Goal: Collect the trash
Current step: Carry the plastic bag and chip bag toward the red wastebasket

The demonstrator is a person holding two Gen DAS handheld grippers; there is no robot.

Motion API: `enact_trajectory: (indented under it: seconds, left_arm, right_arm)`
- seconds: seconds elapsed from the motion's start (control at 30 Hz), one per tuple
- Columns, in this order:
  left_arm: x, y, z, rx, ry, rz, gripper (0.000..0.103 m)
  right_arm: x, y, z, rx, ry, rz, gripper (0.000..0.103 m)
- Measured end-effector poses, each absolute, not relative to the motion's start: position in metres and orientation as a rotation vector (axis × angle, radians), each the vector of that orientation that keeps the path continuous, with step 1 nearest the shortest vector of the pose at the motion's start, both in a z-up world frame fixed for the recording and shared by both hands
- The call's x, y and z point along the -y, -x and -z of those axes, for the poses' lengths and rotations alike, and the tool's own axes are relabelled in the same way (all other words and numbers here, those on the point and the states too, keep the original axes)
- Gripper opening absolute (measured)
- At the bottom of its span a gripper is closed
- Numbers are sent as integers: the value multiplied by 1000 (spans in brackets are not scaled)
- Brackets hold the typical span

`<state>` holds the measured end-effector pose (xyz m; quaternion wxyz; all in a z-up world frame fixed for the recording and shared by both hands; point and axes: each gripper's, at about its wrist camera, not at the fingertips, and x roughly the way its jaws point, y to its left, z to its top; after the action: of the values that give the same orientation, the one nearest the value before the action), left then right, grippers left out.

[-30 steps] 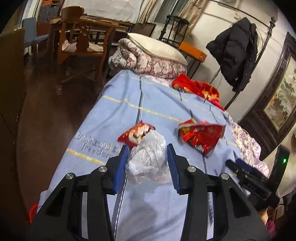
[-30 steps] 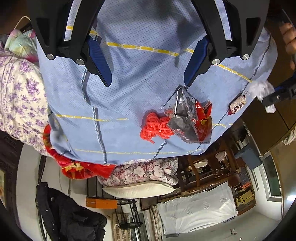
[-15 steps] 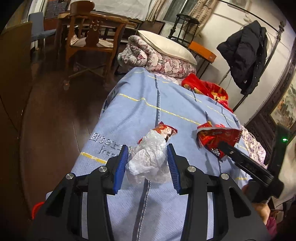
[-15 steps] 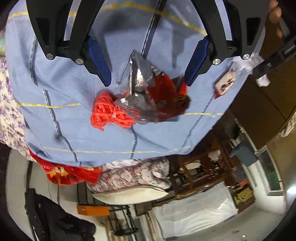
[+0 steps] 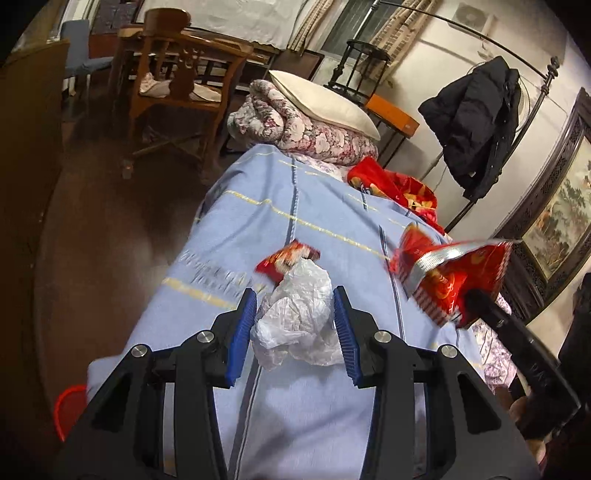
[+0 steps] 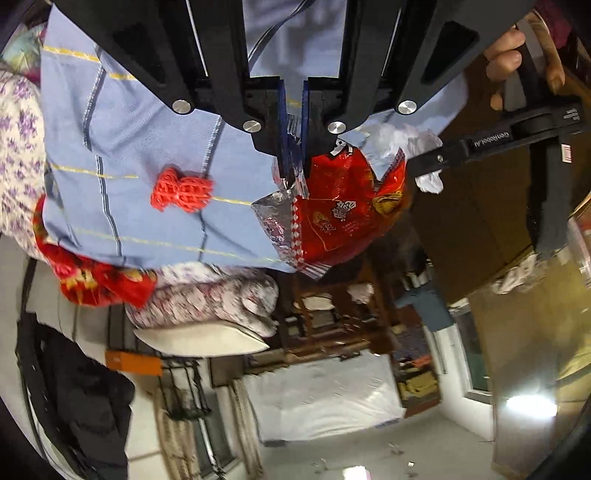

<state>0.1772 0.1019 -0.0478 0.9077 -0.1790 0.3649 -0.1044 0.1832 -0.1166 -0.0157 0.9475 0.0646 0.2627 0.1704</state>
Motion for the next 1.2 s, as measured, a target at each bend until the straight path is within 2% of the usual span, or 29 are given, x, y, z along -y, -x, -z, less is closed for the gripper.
enact_trajectory:
  seconds: [0.3, 0.53, 0.77, 1.2]
  left_arm:
    - [-149, -78, 3, -698, 301, 62, 42]
    - [-189, -5, -3, -678, 298, -43, 42]
    - [-229, 34, 37, -751, 292, -131, 42]
    - [-273, 21, 136, -954, 305, -151, 42]
  right_arm:
    - [93, -126, -8, -498, -200, -539, 7]
    - [53, -82, -19, -488, -193, -680, 7]
    - [2, -51, -17, -507, -103, -759, 7]
    - [-71, -72, 23, -660, -18, -802, 7]
